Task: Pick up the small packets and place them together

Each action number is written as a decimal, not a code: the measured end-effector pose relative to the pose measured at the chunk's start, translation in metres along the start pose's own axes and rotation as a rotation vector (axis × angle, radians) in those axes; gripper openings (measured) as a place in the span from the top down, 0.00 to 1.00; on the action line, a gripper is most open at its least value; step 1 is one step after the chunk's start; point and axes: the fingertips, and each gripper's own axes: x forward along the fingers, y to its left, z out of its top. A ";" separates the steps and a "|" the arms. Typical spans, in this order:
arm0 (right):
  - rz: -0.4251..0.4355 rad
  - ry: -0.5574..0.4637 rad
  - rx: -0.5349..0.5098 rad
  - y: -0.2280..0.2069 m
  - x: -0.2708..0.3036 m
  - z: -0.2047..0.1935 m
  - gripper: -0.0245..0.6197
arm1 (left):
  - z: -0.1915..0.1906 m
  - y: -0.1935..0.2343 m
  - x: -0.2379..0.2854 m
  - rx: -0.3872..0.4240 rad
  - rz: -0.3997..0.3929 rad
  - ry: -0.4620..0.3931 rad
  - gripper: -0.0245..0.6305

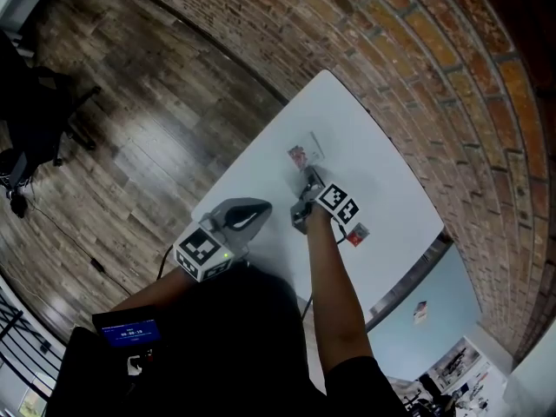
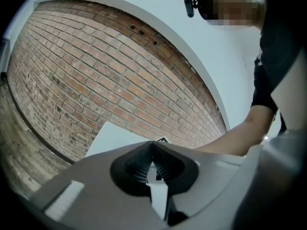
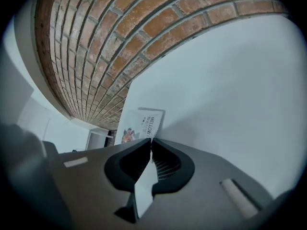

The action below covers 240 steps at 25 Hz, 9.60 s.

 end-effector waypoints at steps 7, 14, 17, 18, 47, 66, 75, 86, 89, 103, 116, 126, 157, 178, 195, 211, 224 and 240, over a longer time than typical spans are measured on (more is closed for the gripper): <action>0.005 0.001 -0.162 0.007 -0.017 0.002 0.95 | 0.007 0.007 -0.008 0.011 0.010 -0.004 0.96; 0.020 -0.028 -0.362 0.001 -0.081 0.014 0.95 | 0.006 -0.020 0.008 0.055 0.007 -0.005 0.96; 0.015 -0.038 -0.508 -0.003 -0.115 0.018 0.95 | 0.004 -0.044 0.019 0.102 -0.028 -0.001 0.96; 0.010 -0.039 -0.568 0.000 -0.124 0.018 0.95 | 0.004 -0.048 0.021 0.108 -0.043 -0.003 0.96; 0.081 0.053 -1.332 0.036 -0.293 -0.030 0.95 | -0.023 -0.134 0.079 0.380 -0.184 0.119 0.63; 0.135 0.052 -1.552 0.034 -0.320 -0.024 0.95 | -0.054 -0.174 0.083 0.391 -0.245 0.167 0.92; 0.144 0.004 -1.578 0.039 -0.325 -0.018 0.95 | -0.066 -0.188 0.084 0.385 -0.300 0.213 0.96; 0.247 -0.233 -1.463 0.056 -0.346 -0.001 0.87 | -0.053 -0.204 0.080 0.306 -0.336 0.130 0.96; 0.286 -0.261 -1.354 0.052 -0.352 0.005 0.80 | -0.049 -0.202 0.078 0.273 -0.329 0.108 0.96; 0.620 -0.229 -0.986 0.042 -0.355 -0.010 0.63 | -0.038 -0.235 0.062 0.335 -0.467 0.072 0.96; 0.752 -0.173 -0.879 0.037 -0.362 -0.024 0.83 | -0.044 -0.214 0.066 0.289 -0.369 0.084 0.96; 0.699 -0.148 -0.832 0.016 -0.342 -0.036 0.93 | -0.071 -0.187 0.072 0.340 -0.289 0.197 0.92; 0.160 0.237 -0.397 -0.131 -0.138 -0.016 0.93 | -0.054 -0.123 0.033 0.300 -0.129 0.166 0.86; 0.009 0.237 -1.330 -0.086 -0.142 -0.039 0.67 | -0.060 -0.130 0.032 0.263 -0.122 0.164 0.87; -0.083 0.250 -1.396 -0.103 -0.138 -0.018 0.64 | -0.058 -0.121 0.024 0.236 -0.112 0.158 0.87; 0.190 -0.632 -0.851 0.087 -0.368 -0.016 0.96 | 0.049 -0.173 0.042 0.306 -0.190 -0.131 0.96; -0.022 -0.904 -0.804 0.118 -0.408 -0.031 0.96 | 0.036 -0.208 0.031 0.402 -0.329 -0.095 0.96; 0.021 -0.893 -0.902 0.066 -0.504 -0.114 0.96 | -0.033 -0.336 -0.035 0.520 -0.232 -0.205 0.96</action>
